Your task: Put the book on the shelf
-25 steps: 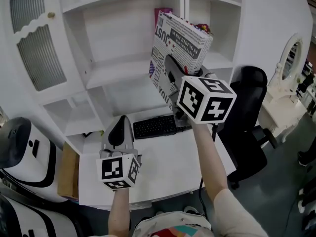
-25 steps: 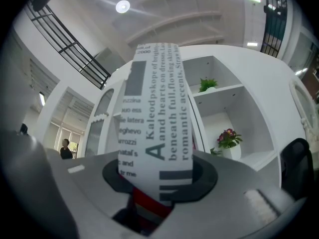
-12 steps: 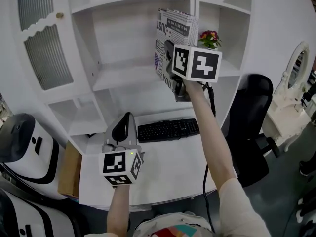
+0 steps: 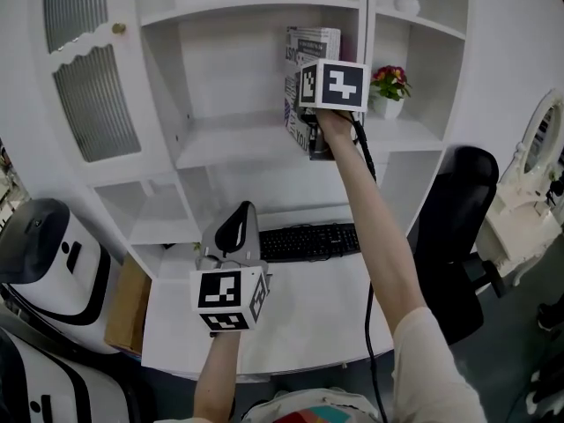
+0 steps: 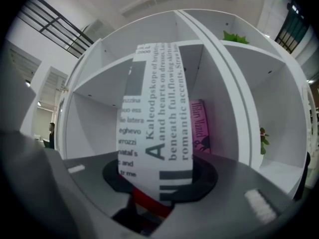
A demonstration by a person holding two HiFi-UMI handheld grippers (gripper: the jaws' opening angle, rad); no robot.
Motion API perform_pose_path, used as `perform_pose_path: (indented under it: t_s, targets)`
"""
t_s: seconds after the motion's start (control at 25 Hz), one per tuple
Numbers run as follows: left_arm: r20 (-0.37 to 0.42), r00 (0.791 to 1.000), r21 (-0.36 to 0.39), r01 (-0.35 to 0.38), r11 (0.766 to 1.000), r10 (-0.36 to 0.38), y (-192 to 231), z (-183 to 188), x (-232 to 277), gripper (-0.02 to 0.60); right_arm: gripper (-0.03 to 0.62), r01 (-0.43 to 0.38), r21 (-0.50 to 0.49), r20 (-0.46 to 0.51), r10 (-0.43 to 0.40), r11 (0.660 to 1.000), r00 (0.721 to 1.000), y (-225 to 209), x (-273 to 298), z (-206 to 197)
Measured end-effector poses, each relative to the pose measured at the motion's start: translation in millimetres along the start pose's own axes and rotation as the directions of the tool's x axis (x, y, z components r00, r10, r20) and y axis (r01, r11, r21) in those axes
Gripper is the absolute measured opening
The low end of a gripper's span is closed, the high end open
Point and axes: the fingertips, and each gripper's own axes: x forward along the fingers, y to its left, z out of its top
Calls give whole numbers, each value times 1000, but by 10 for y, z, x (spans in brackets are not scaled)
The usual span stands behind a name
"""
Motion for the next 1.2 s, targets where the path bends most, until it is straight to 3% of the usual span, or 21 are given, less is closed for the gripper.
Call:
perform_pose_path:
  t_s: [0.88, 1.0, 1.2]
  targets:
    - [-104, 992, -6, -78, 997, 77, 377, -558, 222, -2, 155, 57, -77, -1, -58, 995, 998, 10, 1034, -79]
    - [-120, 989, -14, -93, 996, 91, 454, -642, 242, -2, 155, 28, -84, 9, -27, 996, 1000, 48, 1184, -73]
    - [-134, 987, -21, -95, 995, 91, 464, -731, 303, -2, 155, 55, -63, 11, -55, 997, 998, 7, 1131, -71]
